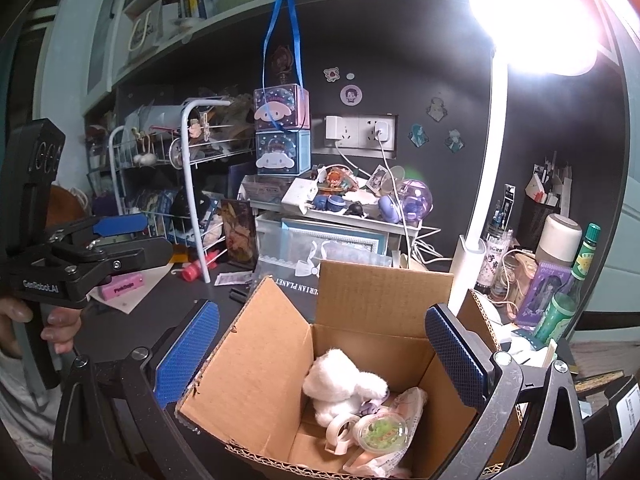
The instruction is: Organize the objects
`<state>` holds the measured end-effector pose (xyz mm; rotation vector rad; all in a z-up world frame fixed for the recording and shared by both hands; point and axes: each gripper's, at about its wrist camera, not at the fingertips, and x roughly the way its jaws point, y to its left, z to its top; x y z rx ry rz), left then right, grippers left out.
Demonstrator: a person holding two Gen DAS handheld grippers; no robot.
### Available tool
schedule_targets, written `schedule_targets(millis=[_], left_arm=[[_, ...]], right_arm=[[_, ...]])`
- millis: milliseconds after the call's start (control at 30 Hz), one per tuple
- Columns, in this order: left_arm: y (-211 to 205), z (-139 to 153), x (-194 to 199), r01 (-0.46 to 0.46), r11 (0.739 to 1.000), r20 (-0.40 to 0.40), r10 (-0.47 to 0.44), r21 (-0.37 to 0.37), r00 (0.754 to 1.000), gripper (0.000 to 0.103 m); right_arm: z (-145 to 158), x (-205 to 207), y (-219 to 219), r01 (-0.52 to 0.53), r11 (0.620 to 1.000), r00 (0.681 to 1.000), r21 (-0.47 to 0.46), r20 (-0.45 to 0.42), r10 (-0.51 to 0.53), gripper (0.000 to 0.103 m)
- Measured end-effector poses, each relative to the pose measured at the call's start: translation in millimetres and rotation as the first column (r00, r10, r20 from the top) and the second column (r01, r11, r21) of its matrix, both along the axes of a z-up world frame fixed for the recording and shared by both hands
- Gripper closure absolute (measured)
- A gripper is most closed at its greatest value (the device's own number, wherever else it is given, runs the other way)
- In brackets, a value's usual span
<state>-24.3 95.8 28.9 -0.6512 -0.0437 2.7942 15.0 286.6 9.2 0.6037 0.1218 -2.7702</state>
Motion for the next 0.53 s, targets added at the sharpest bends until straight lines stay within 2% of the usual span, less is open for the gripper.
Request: schedule_targets(millis=[533], left_arm=[[-3.4, 1.9, -2.7, 0.004, 1.0, -0.009, -0.004, -0.009, 1.0, 0.0]], right_arm=[[0.1, -0.3, -2.0, 0.001, 1.0, 1.0, 0.001, 0.0, -0.001, 0.0]])
